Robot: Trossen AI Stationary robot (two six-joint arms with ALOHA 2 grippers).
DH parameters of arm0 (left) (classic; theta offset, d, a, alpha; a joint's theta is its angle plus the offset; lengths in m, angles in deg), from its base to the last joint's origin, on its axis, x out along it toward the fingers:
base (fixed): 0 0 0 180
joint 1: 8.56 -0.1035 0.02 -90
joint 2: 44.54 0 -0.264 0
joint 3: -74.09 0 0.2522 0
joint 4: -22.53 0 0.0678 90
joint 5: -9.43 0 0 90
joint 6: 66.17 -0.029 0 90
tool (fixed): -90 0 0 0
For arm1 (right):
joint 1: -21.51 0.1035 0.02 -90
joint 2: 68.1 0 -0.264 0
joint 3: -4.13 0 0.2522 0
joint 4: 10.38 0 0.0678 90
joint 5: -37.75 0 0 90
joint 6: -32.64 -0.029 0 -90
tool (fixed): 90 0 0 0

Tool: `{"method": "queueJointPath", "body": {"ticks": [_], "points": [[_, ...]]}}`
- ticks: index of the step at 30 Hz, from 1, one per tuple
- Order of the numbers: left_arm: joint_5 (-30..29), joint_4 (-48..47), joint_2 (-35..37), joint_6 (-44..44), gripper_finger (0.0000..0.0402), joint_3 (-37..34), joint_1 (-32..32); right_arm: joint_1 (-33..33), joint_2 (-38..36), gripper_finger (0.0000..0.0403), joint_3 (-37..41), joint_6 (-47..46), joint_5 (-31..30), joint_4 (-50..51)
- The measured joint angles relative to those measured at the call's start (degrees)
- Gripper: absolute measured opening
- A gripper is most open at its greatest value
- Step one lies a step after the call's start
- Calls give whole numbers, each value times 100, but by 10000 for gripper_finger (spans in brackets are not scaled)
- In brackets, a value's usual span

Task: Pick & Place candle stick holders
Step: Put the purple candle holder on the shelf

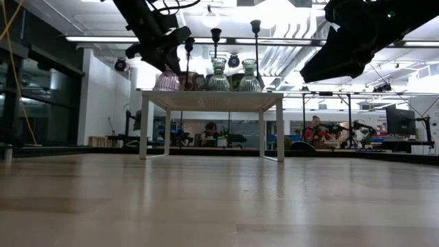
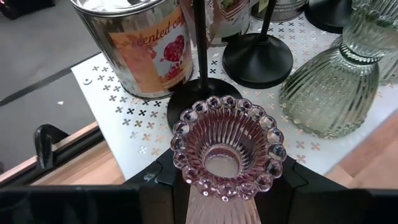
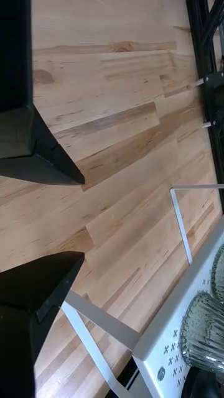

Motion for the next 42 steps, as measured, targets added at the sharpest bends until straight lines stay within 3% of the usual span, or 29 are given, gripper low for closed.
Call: {"method": "queueJointPath", "body": {"ticks": [35, 42], "points": [[-181, 337, -232, -387, 123, 9, 11, 0, 0, 176, 0, 0, -2, 0], [-147, 180, -240, -391, 177, 4, 9, 0, 0, 176, 0, 0, -2, -2]]}}
